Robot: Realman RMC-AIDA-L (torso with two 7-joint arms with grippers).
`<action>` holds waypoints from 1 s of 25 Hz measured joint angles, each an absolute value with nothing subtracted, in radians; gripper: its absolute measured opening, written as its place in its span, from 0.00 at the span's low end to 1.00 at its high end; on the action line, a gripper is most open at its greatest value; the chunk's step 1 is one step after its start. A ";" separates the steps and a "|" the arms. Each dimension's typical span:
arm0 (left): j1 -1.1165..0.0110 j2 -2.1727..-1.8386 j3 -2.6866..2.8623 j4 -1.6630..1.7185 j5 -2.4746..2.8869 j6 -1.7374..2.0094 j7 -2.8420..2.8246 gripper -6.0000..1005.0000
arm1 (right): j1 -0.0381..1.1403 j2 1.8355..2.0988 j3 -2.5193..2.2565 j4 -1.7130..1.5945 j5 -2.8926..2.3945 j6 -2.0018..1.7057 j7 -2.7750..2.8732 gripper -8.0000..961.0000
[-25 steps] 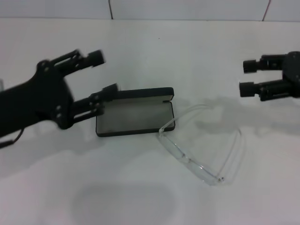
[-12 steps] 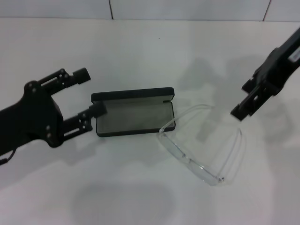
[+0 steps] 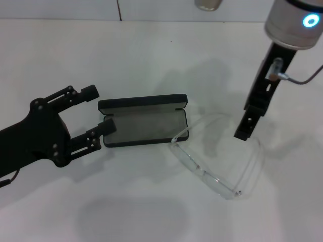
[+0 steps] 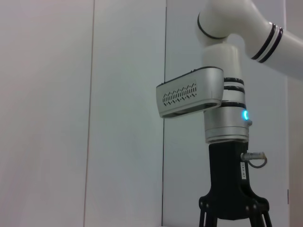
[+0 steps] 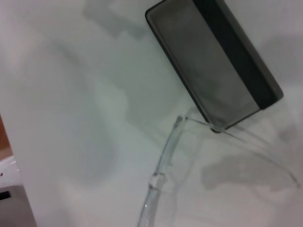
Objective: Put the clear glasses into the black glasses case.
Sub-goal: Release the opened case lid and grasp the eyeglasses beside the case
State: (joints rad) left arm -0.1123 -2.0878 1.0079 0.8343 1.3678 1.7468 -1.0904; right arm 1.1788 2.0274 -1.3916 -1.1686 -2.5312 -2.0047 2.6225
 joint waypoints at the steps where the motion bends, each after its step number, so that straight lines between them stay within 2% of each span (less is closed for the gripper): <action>1: -0.113 -2.088 1.008 0.834 1.369 1.746 -1.090 0.71 | 1.182 2.028 -1.407 -1.163 -2.520 -1.997 2.633 0.89; 11: -0.132 -2.086 0.998 0.820 1.372 1.725 -1.090 0.71 | 1.196 2.028 -1.481 -1.065 -2.423 -1.904 2.724 0.88; 25: -0.137 -2.080 0.993 0.818 1.428 1.680 -1.066 0.71 | 1.123 2.028 -1.562 -0.933 -2.325 -1.712 2.762 0.87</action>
